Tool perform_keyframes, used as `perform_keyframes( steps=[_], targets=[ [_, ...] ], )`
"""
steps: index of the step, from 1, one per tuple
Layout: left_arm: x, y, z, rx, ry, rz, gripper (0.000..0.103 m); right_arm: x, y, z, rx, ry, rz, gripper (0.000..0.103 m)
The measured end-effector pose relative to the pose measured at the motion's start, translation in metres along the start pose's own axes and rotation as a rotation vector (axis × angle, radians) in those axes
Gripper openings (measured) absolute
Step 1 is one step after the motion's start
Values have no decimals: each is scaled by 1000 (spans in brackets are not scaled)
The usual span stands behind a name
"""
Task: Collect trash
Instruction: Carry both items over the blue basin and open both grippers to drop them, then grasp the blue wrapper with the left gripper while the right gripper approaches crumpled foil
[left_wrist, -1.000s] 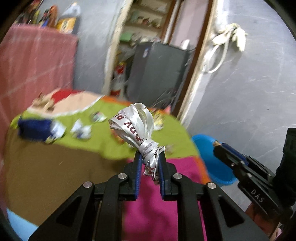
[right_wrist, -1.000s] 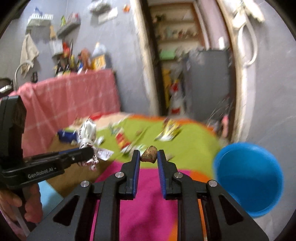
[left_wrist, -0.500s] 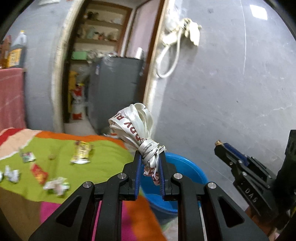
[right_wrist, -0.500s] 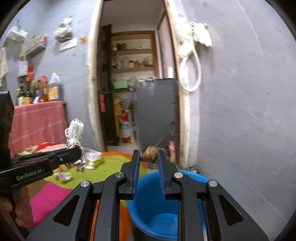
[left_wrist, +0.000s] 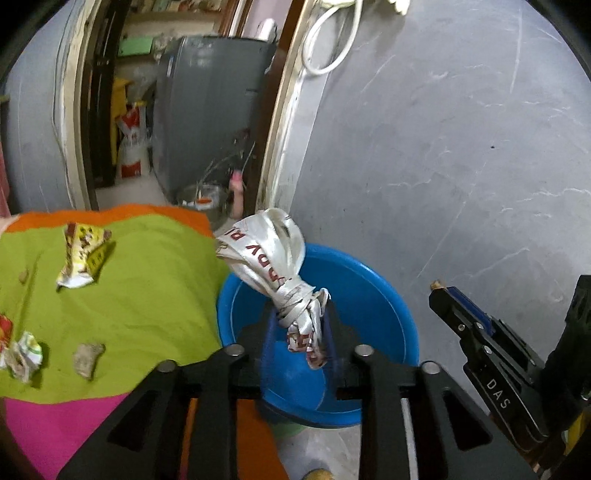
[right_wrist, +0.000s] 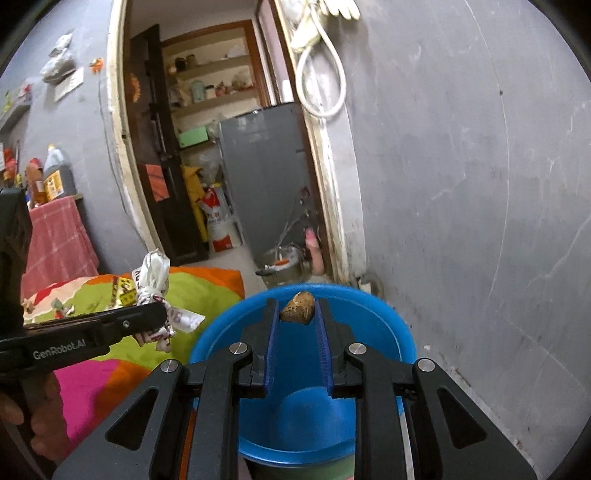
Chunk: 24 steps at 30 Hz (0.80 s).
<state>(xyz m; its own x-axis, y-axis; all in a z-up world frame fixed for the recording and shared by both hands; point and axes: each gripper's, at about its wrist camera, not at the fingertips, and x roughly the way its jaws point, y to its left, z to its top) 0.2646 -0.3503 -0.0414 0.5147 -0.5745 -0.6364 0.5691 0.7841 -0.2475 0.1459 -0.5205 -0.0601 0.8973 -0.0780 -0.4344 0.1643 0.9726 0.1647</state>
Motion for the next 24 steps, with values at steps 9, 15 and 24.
perform_keyframes(
  steps=[9,15,24],
  targets=[
    [-8,21,-3,-76,5,-15,37,2,-7,7,37,-4,2,35],
    [-43,28,-2,-103,-63,-17,46,-13,6,20,20,-54,3,43],
    [-129,55,-10,-142,-252,98,81,-54,57,40,-27,-194,65,78]
  ],
)
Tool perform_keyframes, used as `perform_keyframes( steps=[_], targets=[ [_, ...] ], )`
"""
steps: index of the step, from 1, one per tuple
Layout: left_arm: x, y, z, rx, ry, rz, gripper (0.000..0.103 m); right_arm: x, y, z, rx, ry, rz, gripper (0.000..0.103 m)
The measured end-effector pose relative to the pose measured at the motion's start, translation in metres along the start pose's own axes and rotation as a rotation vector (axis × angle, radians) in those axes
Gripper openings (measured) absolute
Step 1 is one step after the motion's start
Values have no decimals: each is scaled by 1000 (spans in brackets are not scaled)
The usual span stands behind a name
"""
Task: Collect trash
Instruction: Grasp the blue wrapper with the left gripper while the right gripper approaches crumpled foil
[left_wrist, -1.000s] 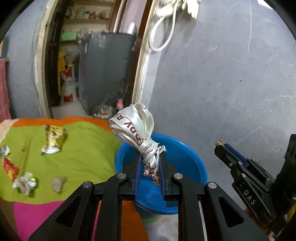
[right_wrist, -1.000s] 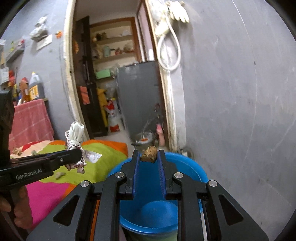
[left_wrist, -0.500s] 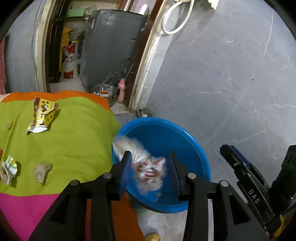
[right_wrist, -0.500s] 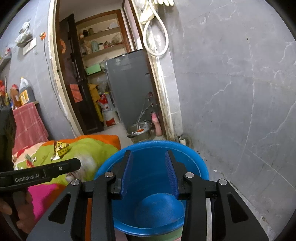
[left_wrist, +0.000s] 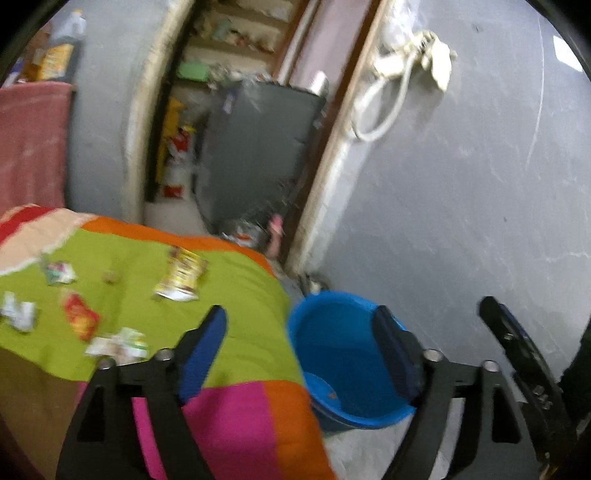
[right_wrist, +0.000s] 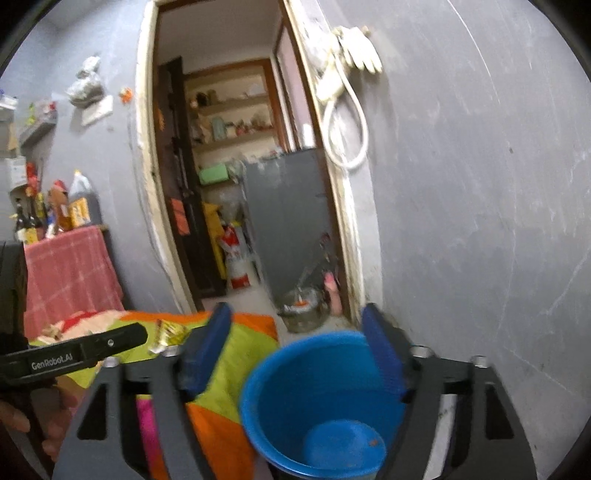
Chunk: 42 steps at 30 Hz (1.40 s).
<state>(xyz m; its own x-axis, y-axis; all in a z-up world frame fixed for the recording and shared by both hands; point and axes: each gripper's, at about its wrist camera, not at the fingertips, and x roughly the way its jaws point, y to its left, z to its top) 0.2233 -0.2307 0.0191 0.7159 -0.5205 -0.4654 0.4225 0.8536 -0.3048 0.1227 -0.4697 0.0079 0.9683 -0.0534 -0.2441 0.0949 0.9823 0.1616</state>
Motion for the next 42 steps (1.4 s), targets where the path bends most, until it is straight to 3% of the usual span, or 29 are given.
perform_keyframes(
  steps=[5,7,13,20,26,30,34,36,42],
  targets=[
    [-52,32,9,-13,-121,102,97,-14,36,10,-20,-72,57,95],
    [-72,45,10,-19,-163,147,98,-20,54,10,-25,-98,86,103],
    [-119,90,-3,-30,-214,293,98,-17,101,5,-36,-99,168,103],
    [-151,145,-24,-76,-236,476,98,4,154,-10,-59,-18,255,103],
    [-155,184,-38,-98,-194,598,98,31,192,-28,-102,111,362,103],
    [-150,202,-43,-109,-150,627,98,52,218,-41,-143,200,440,103],
    [-142,218,-45,-97,-104,631,97,76,244,-54,-172,307,499,84],
    [-138,225,-46,-95,-89,624,97,89,257,-59,-177,370,535,79],
    [-124,244,-44,-108,-23,566,76,119,287,-75,-204,509,576,72]
  ],
)
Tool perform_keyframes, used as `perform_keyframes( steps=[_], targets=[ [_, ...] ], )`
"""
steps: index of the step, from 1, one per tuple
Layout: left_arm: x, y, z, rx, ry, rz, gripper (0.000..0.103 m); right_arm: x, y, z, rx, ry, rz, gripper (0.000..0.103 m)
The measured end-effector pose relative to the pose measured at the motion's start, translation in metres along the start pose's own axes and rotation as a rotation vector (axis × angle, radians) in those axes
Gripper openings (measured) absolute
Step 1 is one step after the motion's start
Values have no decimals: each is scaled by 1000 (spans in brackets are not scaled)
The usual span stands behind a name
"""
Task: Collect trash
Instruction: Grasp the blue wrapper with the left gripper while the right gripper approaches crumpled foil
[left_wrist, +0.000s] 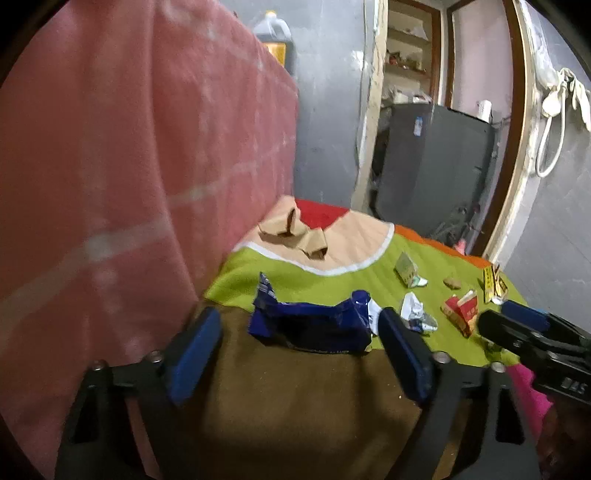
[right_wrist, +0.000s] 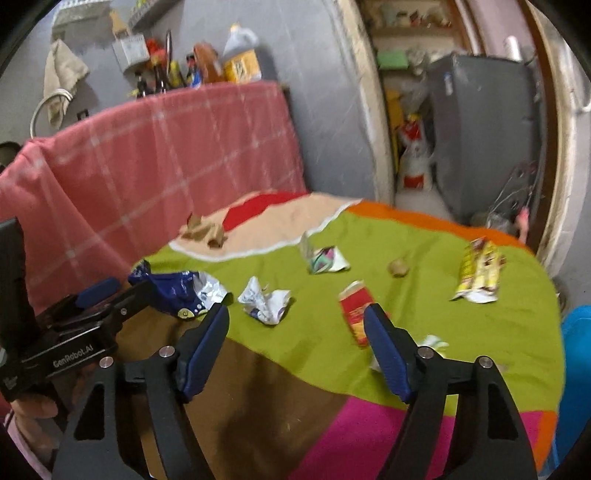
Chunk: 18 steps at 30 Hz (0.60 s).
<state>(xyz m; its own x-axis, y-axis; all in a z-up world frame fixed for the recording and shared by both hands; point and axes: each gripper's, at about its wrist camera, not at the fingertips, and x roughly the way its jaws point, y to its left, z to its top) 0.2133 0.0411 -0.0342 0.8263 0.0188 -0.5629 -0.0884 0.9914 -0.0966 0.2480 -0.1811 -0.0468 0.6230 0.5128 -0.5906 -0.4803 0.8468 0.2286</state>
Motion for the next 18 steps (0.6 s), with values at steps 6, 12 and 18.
perform_keyframes(
  steps=[6,12,18],
  targets=[
    [9,5,3,-23,24,-50,55,32,0,7,15,89,44,60],
    [16,4,7,-22,36,-70,45,53,7,11,-2,138,68,51],
    [20,4,9,-31,40,-98,34,66,11,11,-11,172,89,35]
  ],
)
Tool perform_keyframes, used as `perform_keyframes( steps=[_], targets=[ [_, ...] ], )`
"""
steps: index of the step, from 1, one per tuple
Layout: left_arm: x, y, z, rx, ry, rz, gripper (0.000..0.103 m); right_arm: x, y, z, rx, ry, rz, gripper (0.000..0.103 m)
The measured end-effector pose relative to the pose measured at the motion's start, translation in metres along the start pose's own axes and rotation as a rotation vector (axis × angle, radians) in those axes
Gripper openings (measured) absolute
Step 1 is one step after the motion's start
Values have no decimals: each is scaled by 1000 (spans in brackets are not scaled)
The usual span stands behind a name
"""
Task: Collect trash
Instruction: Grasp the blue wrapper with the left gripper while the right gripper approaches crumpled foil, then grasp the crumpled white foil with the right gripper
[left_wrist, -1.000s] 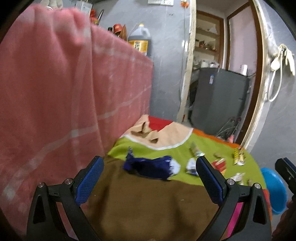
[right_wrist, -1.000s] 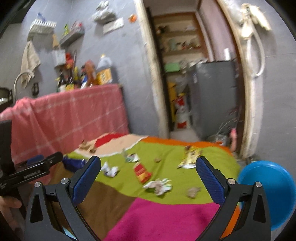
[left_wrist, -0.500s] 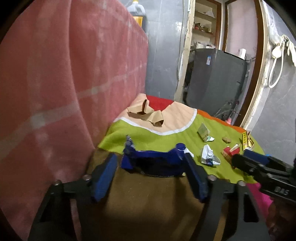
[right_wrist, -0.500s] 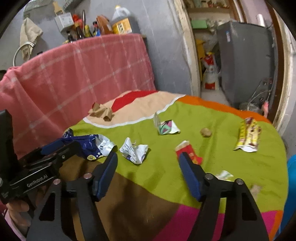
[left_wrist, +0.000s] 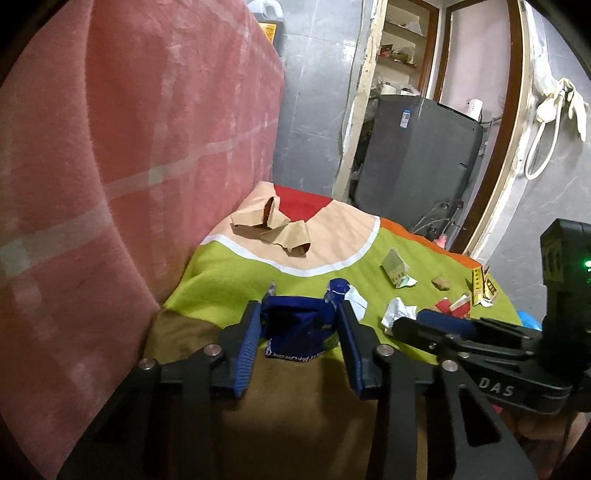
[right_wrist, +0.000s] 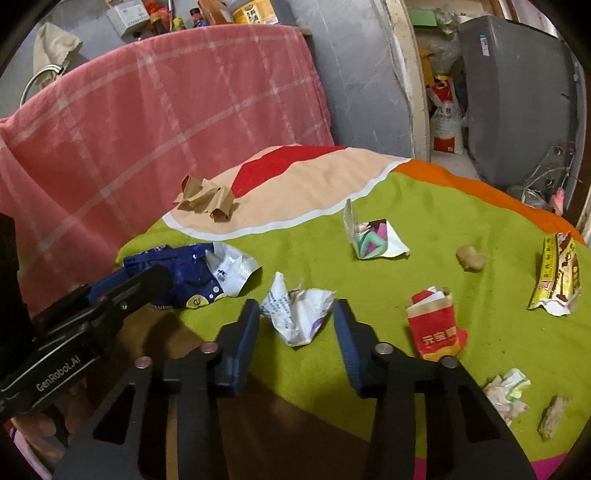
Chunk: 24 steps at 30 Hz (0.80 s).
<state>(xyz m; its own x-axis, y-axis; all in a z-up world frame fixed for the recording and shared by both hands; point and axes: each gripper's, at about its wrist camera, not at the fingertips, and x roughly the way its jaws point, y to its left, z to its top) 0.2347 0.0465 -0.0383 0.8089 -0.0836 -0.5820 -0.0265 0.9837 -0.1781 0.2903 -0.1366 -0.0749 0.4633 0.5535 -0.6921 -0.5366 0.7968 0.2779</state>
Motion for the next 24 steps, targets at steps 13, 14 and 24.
perform_keyframes(
  steps=[13,14,24],
  targets=[
    [-12,-10,-9,-11,-16,-30,19,-8,5,-4,-23,-21,5,6],
    [-14,-10,-10,-19,-17,-27,19,-10,6,-4,-23,-28,3,6],
    [-27,-8,-16,-51,-29,5,19,-19,12,-6,-49,-46,-44,7]
  ],
)
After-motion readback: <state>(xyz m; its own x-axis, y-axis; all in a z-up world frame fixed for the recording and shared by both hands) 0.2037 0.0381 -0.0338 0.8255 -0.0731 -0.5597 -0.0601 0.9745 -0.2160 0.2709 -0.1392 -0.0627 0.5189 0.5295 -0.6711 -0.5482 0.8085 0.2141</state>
